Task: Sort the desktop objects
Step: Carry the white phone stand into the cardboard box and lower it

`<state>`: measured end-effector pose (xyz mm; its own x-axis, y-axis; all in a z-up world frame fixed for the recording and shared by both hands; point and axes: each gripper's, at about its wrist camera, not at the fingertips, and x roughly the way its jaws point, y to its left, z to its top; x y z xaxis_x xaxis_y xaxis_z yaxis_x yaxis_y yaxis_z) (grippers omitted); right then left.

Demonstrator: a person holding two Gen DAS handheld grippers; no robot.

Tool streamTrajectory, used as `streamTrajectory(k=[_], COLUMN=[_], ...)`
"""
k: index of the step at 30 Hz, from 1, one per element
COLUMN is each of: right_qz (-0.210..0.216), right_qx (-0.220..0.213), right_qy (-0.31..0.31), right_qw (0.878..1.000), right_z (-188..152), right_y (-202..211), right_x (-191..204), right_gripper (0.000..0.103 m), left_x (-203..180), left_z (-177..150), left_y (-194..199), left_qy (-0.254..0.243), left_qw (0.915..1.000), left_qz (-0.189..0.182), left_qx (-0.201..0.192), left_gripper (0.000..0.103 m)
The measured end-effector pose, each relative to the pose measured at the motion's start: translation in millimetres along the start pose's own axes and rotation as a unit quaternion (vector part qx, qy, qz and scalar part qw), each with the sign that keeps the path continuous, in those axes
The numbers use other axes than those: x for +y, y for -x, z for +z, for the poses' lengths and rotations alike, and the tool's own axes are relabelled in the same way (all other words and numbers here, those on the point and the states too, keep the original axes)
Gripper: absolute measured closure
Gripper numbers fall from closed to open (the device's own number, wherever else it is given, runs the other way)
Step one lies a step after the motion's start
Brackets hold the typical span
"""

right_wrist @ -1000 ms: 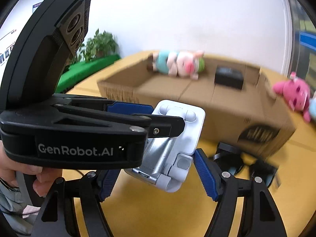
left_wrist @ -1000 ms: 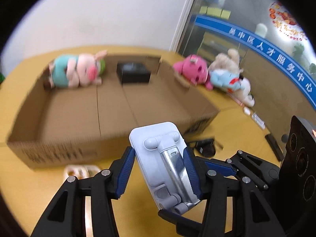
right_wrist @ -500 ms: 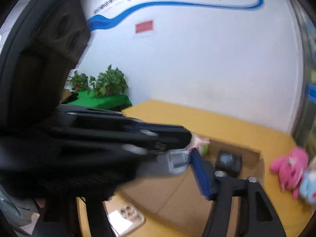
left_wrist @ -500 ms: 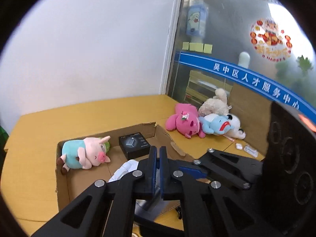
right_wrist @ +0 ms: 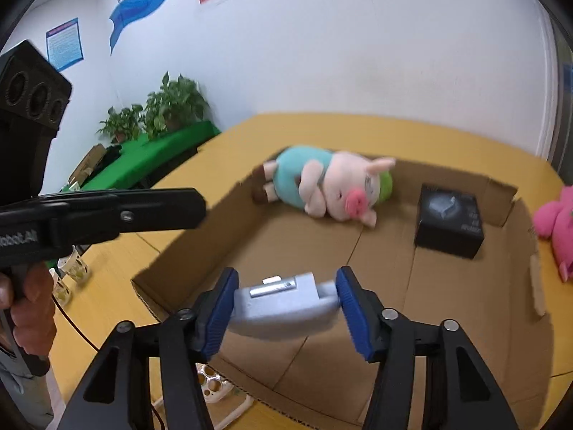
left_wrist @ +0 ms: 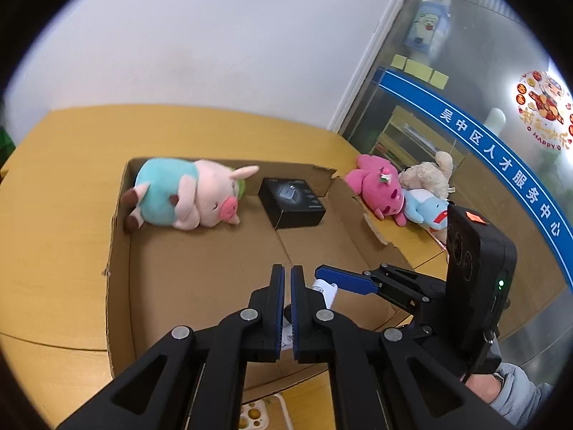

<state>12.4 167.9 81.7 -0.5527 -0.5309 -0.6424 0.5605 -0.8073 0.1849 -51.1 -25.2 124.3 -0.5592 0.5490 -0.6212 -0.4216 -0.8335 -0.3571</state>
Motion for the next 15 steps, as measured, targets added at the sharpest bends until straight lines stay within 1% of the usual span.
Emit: streamTrajectory(k=[1,2,3,4,6,8,10,11,12,13,14,15], right_qz=[0.002,-0.003,-0.004,0.006,0.016,0.005,0.01,0.006,-0.001,-0.01,-0.016,-0.016], right_qx=[0.003,0.006,0.009,0.013,0.036,0.065,0.076,0.072,0.069,0.068,0.068,0.067], right_qy=[-0.001,0.007,0.012,0.012,0.008,0.006,0.0,0.004,0.008,0.012,0.012,0.01], right_qw=[1.0,1.0,1.0,1.0,0.999,0.998,0.997,0.997,0.998,0.998,0.998,0.998], right_z=[-1.7,-0.2,2.5,3.6,10.9,15.1,13.9,13.5,12.8,12.5,11.5,10.8], right_y=[-1.6,-6.0,-8.9,-10.0,-22.7,-41.2,-46.6,-42.5,-39.4,-35.9,-30.2,-24.8], right_x=[-2.3,-0.2,-1.0,1.3,-4.0,-12.0,-20.6,-23.8,-26.7,-29.7,-35.2,-38.8], right_gripper=[0.049,0.06,0.079,0.099,0.099,0.099,0.097,0.087,0.067,0.054,0.033,0.023], left_x=[5.2,10.7,15.6,20.4,28.0,35.6,40.8,43.2,45.2,47.1,48.2,49.3], left_z=[0.1,0.2,-0.2,-1.0,-1.6,-5.6,-11.3,-15.3,-17.9,-19.5,-21.1,-21.9], left_y=[-1.7,-3.6,-5.2,-7.0,-9.3,-11.4,-14.1,-16.4,-18.5,-20.0,-22.7,-26.0], left_qy=[0.008,0.018,0.025,0.033,0.043,0.05,0.052,0.051,0.051,0.051,0.051,0.052], left_qw=[1.0,0.9998,0.9996,0.9994,0.9989,0.9985,0.998,0.9977,0.9974,0.9972,0.9969,0.9964], left_qz=[-0.001,-0.002,-0.001,0.001,0.002,0.006,0.009,0.01,0.012,0.014,0.014,0.011], left_qx=[0.004,0.007,0.011,0.014,0.016,0.022,0.034,0.043,0.049,0.053,0.059,0.066], left_gripper=[0.1,0.1,0.1,0.1,0.1,0.1,0.1,0.099,0.099,0.099,0.098,0.095])
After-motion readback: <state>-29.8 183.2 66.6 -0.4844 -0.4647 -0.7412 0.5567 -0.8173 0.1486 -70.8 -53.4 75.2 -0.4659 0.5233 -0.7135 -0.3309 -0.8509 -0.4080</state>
